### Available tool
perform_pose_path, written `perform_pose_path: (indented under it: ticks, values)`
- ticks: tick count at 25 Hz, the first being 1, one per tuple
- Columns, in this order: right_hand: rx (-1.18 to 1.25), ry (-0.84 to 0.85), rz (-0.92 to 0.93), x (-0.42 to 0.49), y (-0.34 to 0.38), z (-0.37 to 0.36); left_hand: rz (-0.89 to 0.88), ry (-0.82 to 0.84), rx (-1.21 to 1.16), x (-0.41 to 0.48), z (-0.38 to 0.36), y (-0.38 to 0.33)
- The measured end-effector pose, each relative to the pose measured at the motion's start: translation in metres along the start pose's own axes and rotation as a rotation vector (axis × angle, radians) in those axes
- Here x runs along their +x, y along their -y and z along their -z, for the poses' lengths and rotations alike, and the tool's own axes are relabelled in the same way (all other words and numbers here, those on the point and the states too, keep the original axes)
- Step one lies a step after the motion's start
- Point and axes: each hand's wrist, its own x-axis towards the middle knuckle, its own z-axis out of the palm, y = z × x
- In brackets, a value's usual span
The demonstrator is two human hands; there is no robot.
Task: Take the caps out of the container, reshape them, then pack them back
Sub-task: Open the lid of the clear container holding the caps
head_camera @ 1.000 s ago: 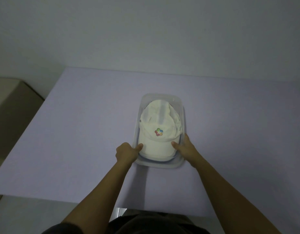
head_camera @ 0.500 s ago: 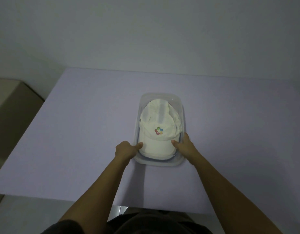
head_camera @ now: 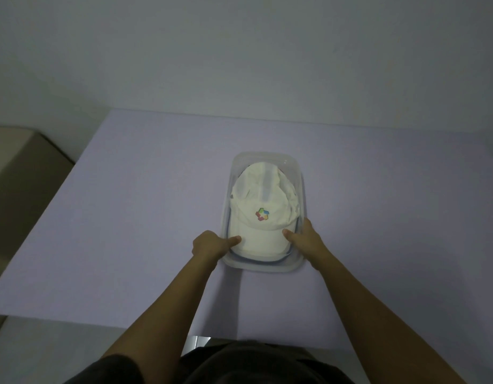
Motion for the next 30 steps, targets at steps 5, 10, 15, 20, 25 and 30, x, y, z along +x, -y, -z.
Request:
perform_pose_path:
  ticks: [5,10,15,20,25,30]
  values:
    - [0.018,-0.008,-0.023,-0.004,0.003,0.001,0.002,0.048,-0.017,-0.004,0.001,-0.004]
    - [0.079,0.033,0.006,0.013,-0.018,0.004,-0.023,-0.007,-0.006,-0.004,0.005,-0.001]
    - [0.208,0.09,-0.053,0.015,-0.026,0.012,-0.073,0.009,-0.066,-0.003,0.003,-0.001]
    - [0.419,0.027,-0.195,-0.017,-0.003,0.008,-0.144,0.051,-0.614,-0.015,-0.009,-0.007]
    - [0.443,-0.12,-0.045,-0.024,-0.006,-0.006,-0.232,0.138,-1.15,-0.01,0.004,-0.002]
    - [-0.03,-0.177,0.161,-0.025,-0.008,-0.023,-0.339,0.012,-1.329,0.031,0.065,0.028]
